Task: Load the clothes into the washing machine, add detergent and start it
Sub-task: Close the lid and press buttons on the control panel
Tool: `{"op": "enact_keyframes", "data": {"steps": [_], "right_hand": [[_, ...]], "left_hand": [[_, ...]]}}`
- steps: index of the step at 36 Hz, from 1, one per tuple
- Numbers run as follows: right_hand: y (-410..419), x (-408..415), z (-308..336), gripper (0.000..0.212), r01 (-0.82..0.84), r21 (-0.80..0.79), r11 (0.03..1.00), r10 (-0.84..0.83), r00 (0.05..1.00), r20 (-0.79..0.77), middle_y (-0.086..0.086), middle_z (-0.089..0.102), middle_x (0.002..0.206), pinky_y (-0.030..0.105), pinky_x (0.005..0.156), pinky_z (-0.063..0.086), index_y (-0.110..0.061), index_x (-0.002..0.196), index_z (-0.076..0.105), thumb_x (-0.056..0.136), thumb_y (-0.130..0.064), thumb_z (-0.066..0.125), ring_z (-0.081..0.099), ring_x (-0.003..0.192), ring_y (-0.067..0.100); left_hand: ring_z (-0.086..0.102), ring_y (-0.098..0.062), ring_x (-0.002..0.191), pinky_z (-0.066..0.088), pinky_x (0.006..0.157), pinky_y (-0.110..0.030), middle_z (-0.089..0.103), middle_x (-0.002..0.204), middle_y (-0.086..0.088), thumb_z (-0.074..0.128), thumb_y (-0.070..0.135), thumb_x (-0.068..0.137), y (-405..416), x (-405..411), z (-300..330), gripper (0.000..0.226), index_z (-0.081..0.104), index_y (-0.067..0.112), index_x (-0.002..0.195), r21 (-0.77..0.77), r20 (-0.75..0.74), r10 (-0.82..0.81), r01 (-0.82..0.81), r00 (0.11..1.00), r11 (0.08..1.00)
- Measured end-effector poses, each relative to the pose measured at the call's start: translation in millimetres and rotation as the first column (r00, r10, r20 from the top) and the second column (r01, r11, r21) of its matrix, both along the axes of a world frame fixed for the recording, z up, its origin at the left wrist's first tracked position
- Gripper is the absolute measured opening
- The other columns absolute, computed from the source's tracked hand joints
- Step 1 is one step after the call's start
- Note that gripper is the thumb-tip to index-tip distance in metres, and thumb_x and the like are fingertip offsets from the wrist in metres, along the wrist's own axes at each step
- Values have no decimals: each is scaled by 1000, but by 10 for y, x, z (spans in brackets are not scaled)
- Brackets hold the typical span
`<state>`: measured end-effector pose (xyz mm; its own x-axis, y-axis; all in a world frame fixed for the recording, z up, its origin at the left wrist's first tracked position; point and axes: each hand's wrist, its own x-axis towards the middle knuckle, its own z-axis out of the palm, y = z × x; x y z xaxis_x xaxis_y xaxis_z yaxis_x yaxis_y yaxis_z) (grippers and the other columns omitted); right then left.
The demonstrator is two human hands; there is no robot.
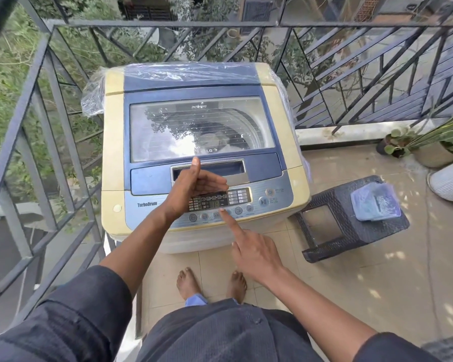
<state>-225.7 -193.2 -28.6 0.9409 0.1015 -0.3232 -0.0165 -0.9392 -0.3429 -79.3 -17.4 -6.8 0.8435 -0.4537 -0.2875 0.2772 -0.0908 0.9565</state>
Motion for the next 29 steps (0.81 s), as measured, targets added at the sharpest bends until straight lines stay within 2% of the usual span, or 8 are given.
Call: {"op": "enact_keyframes", "data": {"steps": [6,11,19,24,29], "right_hand": [[-178,-88,-16,97,106,-10,994,-106,994,16,3,69,85,41,68,52,-55,153,-24,97,-19,47,67,75,32],[-296,-142,13,99,169,-28,985,-167,984,56,-5,50,70,40,61,48,-52,157,-18,94,-18,50,63,66,34],[-437,-181,-17,98,297,-35,954,-294,954,59,-3,51,64,39,61,45,-49,159,-17,95,-21,54,53,59,27],[-488,-158,-61,100,313,-30,949,-311,948,72,-1,54,67,42,61,49,-48,159,-15,93,-20,55,62,63,34],[-517,-127,-80,100,306,-34,952,-302,949,93,0,54,69,41,60,50,-48,159,-14,93,-19,54,61,64,33]], "left_hand": [[77,-36,112,55,110,-50,80,109,-24,14,64,105,9,3,-11,94,76,-6,114,-10,4,-6,6,1000,1000],[77,-33,114,57,109,-40,80,111,-23,12,65,103,8,-8,0,96,75,-6,116,-18,-4,-18,18,1000,1000],[77,-34,113,55,111,-46,80,109,-22,12,65,104,4,-22,-8,96,76,-5,114,-11,2,-3,3,1000,1000],[77,-34,113,54,111,-46,80,110,-22,11,65,105,7,-30,2,96,76,-5,115,-7,7,0,0,1000,1000],[77,-34,113,55,111,-46,80,110,-22,11,64,105,9,-35,14,95,77,-4,114,-7,8,6,-6,1000,1000]]}}
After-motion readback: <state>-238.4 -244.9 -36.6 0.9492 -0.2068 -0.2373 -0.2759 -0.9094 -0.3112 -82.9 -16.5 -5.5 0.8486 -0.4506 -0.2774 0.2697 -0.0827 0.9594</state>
